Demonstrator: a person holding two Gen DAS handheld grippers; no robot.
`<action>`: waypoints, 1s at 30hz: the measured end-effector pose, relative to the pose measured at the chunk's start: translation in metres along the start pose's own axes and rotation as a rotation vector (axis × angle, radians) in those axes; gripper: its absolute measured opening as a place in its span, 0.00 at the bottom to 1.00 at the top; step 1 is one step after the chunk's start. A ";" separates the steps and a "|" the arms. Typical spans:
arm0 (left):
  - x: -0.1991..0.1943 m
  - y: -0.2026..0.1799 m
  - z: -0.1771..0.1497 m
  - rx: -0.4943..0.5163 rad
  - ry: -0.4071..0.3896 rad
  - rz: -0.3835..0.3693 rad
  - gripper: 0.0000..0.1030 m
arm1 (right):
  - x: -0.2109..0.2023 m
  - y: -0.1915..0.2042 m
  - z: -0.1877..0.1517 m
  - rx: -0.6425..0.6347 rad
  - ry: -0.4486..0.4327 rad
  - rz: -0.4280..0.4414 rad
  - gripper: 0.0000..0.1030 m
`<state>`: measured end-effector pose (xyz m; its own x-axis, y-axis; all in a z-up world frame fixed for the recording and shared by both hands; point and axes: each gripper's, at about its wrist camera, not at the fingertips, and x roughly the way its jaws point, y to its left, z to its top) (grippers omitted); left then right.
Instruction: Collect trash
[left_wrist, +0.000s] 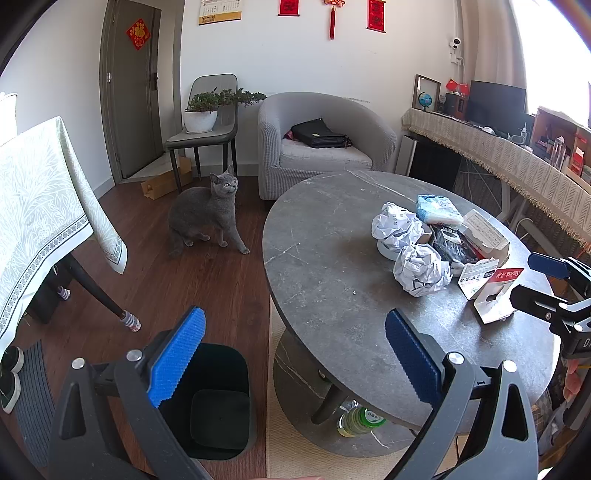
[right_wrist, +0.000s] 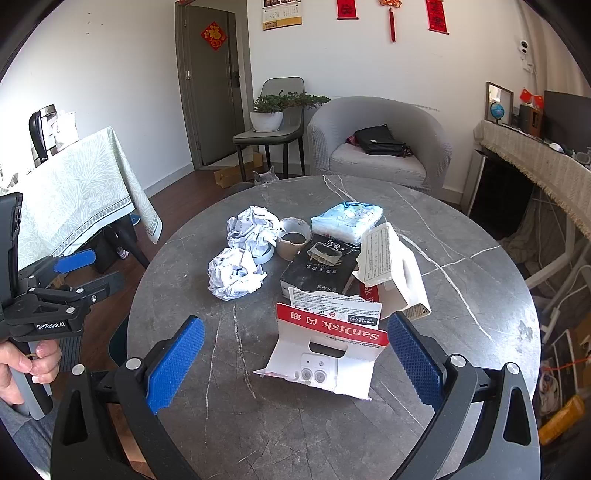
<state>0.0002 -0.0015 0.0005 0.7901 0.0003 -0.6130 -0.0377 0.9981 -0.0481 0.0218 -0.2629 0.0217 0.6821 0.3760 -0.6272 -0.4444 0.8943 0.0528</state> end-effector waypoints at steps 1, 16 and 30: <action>0.000 0.000 0.000 -0.001 0.001 0.001 0.97 | 0.000 0.000 0.000 0.000 0.000 0.000 0.97; 0.000 0.000 0.000 0.000 0.002 0.000 0.97 | 0.001 0.001 -0.001 -0.002 0.000 0.002 0.97; 0.002 -0.002 -0.002 0.001 0.006 0.001 0.97 | 0.001 0.001 -0.001 -0.002 0.000 0.002 0.97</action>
<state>0.0010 -0.0039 -0.0022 0.7862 0.0013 -0.6180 -0.0380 0.9982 -0.0463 0.0215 -0.2614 0.0204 0.6810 0.3777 -0.6273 -0.4467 0.8931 0.0528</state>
